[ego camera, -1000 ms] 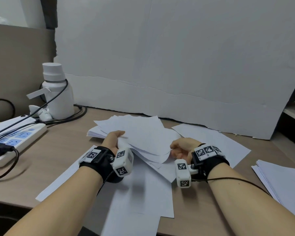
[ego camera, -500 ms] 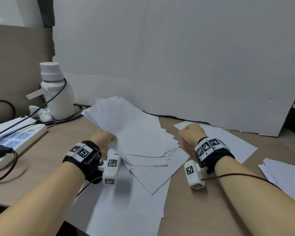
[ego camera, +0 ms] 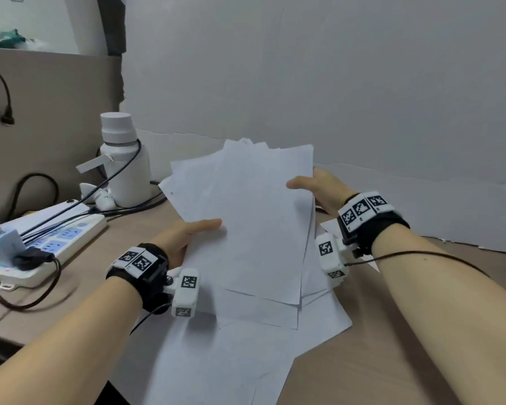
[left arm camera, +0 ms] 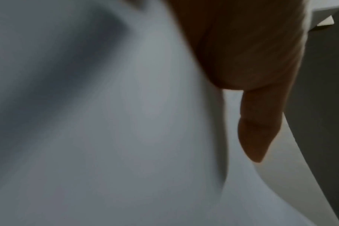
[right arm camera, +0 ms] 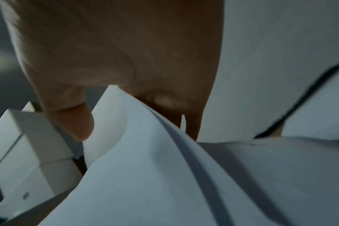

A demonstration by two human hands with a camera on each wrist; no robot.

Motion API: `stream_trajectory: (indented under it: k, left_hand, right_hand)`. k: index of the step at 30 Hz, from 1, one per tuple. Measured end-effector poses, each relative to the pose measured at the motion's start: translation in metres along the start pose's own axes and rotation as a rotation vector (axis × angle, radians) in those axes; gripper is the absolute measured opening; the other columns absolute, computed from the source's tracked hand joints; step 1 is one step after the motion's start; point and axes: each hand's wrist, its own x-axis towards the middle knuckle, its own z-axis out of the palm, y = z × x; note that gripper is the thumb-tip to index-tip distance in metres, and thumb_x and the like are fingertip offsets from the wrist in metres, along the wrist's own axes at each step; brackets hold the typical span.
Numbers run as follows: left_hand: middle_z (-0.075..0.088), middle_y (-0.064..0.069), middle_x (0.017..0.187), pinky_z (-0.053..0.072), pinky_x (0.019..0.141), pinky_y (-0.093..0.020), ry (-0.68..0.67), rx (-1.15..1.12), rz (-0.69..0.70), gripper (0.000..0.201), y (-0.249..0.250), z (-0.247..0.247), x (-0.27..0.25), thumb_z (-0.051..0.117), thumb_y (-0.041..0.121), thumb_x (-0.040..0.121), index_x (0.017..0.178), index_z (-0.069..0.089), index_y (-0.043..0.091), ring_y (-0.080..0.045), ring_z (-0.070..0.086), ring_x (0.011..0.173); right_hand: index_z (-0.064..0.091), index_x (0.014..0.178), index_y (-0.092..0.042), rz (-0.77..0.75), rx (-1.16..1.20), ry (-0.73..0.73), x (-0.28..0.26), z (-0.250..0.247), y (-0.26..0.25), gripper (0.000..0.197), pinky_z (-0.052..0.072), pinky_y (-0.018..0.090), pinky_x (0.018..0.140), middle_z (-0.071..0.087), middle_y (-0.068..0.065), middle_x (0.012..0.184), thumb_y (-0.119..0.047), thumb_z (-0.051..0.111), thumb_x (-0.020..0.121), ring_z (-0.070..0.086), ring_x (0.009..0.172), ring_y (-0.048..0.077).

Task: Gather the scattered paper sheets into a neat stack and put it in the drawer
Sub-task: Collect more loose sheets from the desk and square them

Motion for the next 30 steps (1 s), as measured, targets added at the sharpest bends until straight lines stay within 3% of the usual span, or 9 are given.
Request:
stream_trajectory:
  k: [3,7,9,12,16,22,25,28,30]
  left_hand:
    - [0.074,-0.018,0.113,0.060,0.082,-0.046,0.016,0.051,0.043,0.056,0.006,0.007,0.015,0.086,0.016,0.070,0.122,0.068,0.007,-0.040,0.070,0.103]
    - [0.077,-0.010,0.097,0.058,0.064,-0.032,0.190,0.109,0.222,0.039,0.028,0.015,0.035,0.079,-0.002,0.080,0.116,0.067,0.006,-0.029,0.075,0.086]
    - [0.076,-0.011,0.096,0.058,0.067,-0.033,0.229,0.115,0.310,0.033,0.043,0.023,0.043,0.076,-0.006,0.080,0.110,0.069,0.006,-0.026,0.075,0.084]
    - [0.075,-0.007,0.091,0.058,0.072,-0.035,0.243,0.151,0.429,0.025,0.061,0.042,0.052,0.073,-0.007,0.082,0.098,0.071,0.011,-0.017,0.074,0.075]
    - [0.075,-0.003,0.088,0.061,0.077,-0.039,0.266,0.218,0.623,0.019,0.080,0.073,0.056,0.075,-0.001,0.083,0.088,0.073,0.018,-0.016,0.073,0.079]
    - [0.078,0.000,0.099,0.060,0.083,-0.032,0.156,0.187,0.787,0.023,0.105,0.103,0.051,0.084,0.017,0.079,0.099,0.074,0.020,-0.019,0.074,0.096]
    - [0.077,0.002,0.103,0.059,0.083,-0.030,0.053,0.254,0.770,0.029,0.109,0.101,0.052,0.081,0.010,0.083,0.109,0.071,0.019,-0.017,0.073,0.100]
    - [0.076,-0.005,0.112,0.057,0.090,-0.041,-0.024,0.253,0.680,0.034,0.109,0.086,0.060,0.078,0.006,0.083,0.115,0.070,0.014,-0.025,0.072,0.106]
    - [0.074,-0.010,0.117,0.054,0.098,-0.052,-0.043,0.243,0.627,0.039,0.107,0.079,0.066,0.081,0.008,0.080,0.118,0.071,0.012,-0.031,0.070,0.110]
  right_hand:
    - [0.065,0.113,-0.008,-0.088,-0.051,0.087,0.005,0.001,-0.006,0.033,0.055,0.041,0.092,0.073,0.007,0.109,-0.006,0.074,0.082,0.070,0.101,0.025]
    - [0.065,0.113,0.000,-0.109,0.265,0.179,0.003,-0.009,-0.002,0.036,0.057,0.052,0.087,0.073,0.017,0.108,0.002,0.075,0.079,0.072,0.097,0.034]
    - [0.061,0.120,0.003,-0.099,0.400,0.139,0.002,-0.016,0.004,0.043,0.057,0.048,0.087,0.071,0.018,0.113,0.002,0.075,0.079,0.071,0.100,0.034]
    - [0.067,0.111,-0.002,-0.104,0.266,0.162,0.001,-0.017,0.013,0.037,0.057,0.039,0.089,0.074,0.011,0.106,-0.005,0.080,0.076,0.072,0.097,0.024]
    - [0.067,0.077,-0.012,-0.226,0.078,0.433,0.003,-0.015,0.005,0.009,0.054,0.020,0.064,0.069,-0.008,0.074,-0.007,0.073,0.081,0.066,0.062,0.003]
    - [0.050,0.056,-0.018,-0.462,0.040,0.666,0.001,-0.020,-0.010,0.030,0.042,0.023,0.051,0.050,-0.014,0.049,-0.010,0.064,0.082,0.047,0.050,0.011]
    - [0.059,0.063,-0.015,-0.508,0.100,0.669,-0.009,-0.022,-0.003,0.023,0.047,0.024,0.056,0.059,-0.011,0.060,-0.009,0.065,0.085,0.057,0.056,0.011]
    - [0.071,0.083,-0.018,-0.464,0.153,0.546,-0.016,-0.028,0.013,0.011,0.055,0.020,0.071,0.074,-0.009,0.082,-0.007,0.071,0.085,0.072,0.080,0.008]
    - [0.072,0.093,-0.014,-0.428,0.198,0.487,-0.015,-0.033,0.022,0.012,0.058,0.026,0.075,0.076,-0.004,0.091,-0.005,0.073,0.085,0.073,0.086,0.013]
